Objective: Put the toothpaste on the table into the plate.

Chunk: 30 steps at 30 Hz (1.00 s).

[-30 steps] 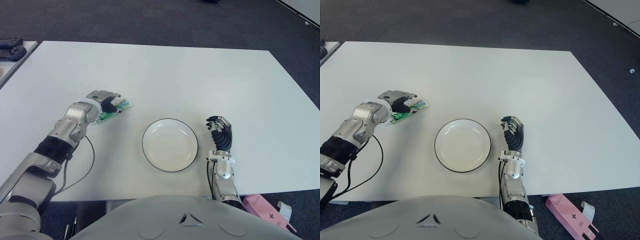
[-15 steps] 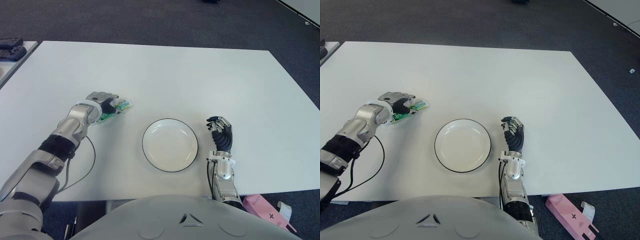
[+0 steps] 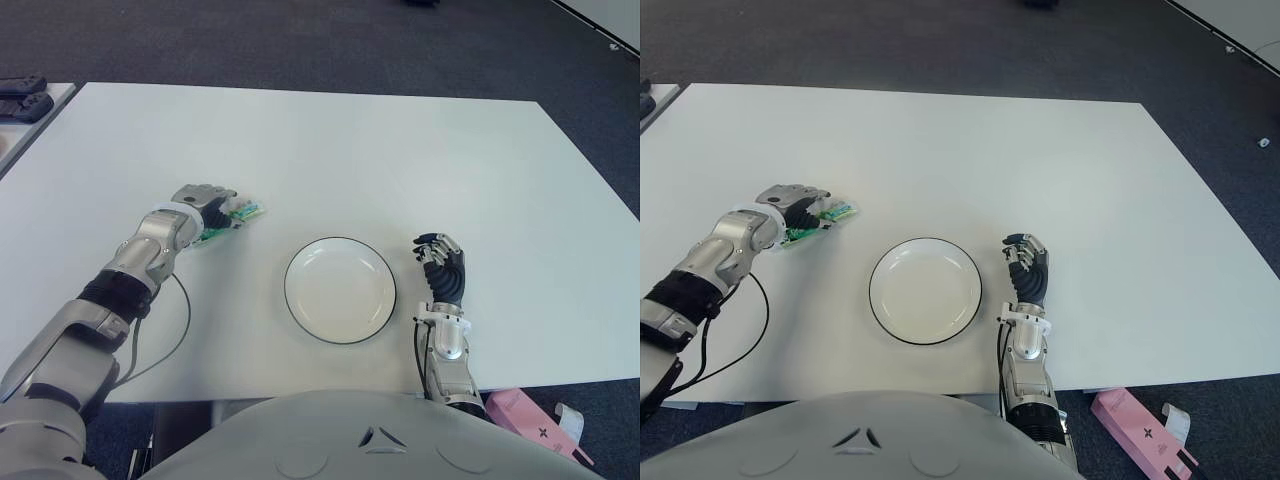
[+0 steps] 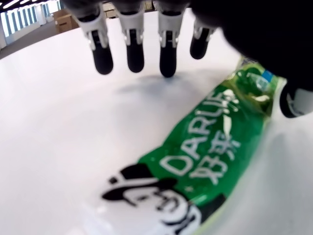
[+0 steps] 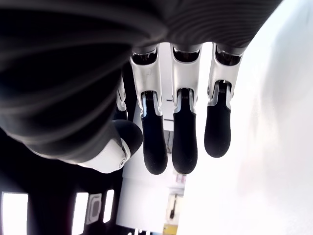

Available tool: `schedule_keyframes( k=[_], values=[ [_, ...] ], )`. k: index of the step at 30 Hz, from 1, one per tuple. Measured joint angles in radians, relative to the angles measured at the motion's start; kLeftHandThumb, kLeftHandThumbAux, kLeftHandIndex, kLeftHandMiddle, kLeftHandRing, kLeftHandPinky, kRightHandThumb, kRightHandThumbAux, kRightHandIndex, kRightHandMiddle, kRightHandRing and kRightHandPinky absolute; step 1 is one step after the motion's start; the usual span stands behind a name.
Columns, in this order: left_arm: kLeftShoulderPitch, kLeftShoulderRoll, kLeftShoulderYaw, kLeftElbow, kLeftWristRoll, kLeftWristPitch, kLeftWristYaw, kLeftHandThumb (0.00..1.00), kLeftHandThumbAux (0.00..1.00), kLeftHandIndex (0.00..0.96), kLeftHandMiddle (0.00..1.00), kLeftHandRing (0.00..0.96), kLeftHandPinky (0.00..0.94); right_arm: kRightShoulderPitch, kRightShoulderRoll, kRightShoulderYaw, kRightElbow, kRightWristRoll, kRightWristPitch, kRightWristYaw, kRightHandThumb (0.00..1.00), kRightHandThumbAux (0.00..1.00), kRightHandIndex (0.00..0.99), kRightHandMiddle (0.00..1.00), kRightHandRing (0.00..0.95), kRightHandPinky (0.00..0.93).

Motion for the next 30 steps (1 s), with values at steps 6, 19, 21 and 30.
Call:
schedule_keyframes(
  k=[6, 19, 21, 30],
  values=[
    [0.007, -0.001, 0.001, -0.002, -0.008, 0.001, 0.005, 0.278, 0.281, 0.102, 0.163, 0.127, 0.208, 0.006, 0.000, 0.000, -0.006, 0.000, 0.002, 0.001, 0.713, 0.732, 0.426, 0.495, 0.509, 0.502],
    [0.043, -0.001, 0.008, -0.045, -0.022, 0.038, 0.005, 0.302, 0.281, 0.117, 0.169, 0.125, 0.201, 0.020, 0.000, 0.000, -0.020, 0.000, 0.003, 0.005, 0.713, 0.732, 0.426, 0.495, 0.509, 0.506],
    [0.047, -0.001, 0.008, -0.052, -0.025, 0.042, 0.005, 0.305, 0.283, 0.122, 0.169, 0.125, 0.202, 0.022, -0.001, 0.000, -0.022, 0.001, 0.003, 0.006, 0.714, 0.732, 0.427, 0.495, 0.509, 0.508],
    [0.080, -0.001, 0.017, -0.096, -0.029, 0.067, 0.004, 0.334, 0.299, 0.136, 0.158, 0.120, 0.173, 0.024, -0.001, 0.000, -0.024, 0.001, 0.003, 0.007, 0.714, 0.731, 0.428, 0.492, 0.511, 0.514]
  ],
)
